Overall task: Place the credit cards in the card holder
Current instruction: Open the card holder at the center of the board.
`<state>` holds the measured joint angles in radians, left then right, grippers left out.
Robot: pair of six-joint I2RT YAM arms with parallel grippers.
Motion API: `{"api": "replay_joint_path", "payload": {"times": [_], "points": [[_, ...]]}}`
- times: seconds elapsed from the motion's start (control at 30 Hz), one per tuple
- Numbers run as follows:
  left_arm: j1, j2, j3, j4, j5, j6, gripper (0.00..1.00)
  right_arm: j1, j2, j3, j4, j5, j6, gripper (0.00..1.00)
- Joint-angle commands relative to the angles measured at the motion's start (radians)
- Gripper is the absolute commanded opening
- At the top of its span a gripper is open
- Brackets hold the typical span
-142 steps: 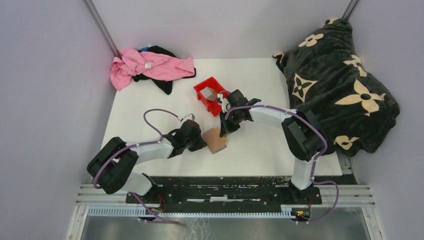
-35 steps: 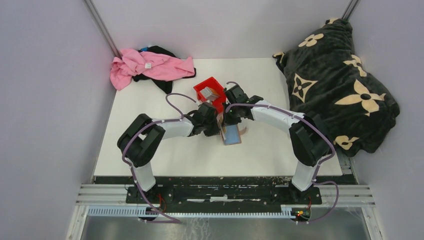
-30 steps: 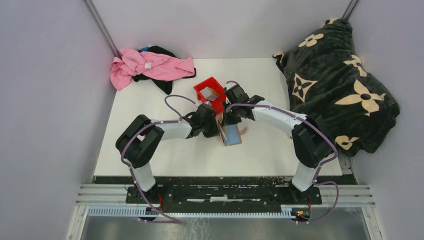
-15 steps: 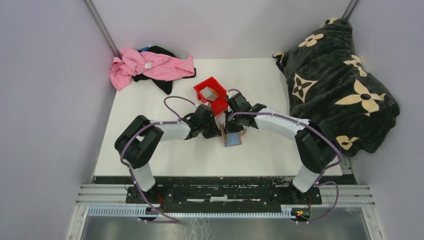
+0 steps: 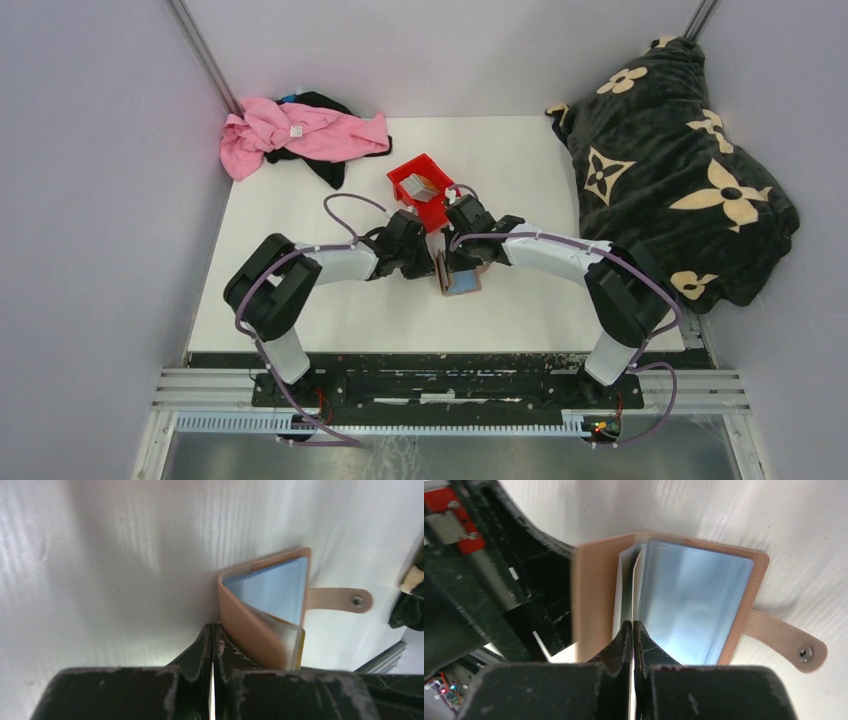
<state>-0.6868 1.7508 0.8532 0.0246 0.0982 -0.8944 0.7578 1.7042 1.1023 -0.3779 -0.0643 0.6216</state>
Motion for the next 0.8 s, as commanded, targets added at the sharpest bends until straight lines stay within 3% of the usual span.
{"api": "replay_joint_path", "payload": {"times": [0.0,0.27,0.53,0.77], "points": [[-0.002,-0.022,-0.029,-0.218,-0.078,0.052,0.06,0.033,0.043,-0.007,0.065,0.043,-0.016,0.01],[-0.002,-0.11,-0.013,-0.311,-0.105,0.04,0.1,0.07,0.096,0.017,0.042,0.13,-0.031,0.01],[-0.002,-0.265,0.084,-0.514,-0.248,0.045,0.13,0.088,0.096,0.029,0.018,0.181,-0.049,0.01],[-0.003,-0.339,0.159,-0.518,-0.238,0.02,0.14,0.092,0.099,0.032,0.016,0.183,-0.053,0.01]]}}
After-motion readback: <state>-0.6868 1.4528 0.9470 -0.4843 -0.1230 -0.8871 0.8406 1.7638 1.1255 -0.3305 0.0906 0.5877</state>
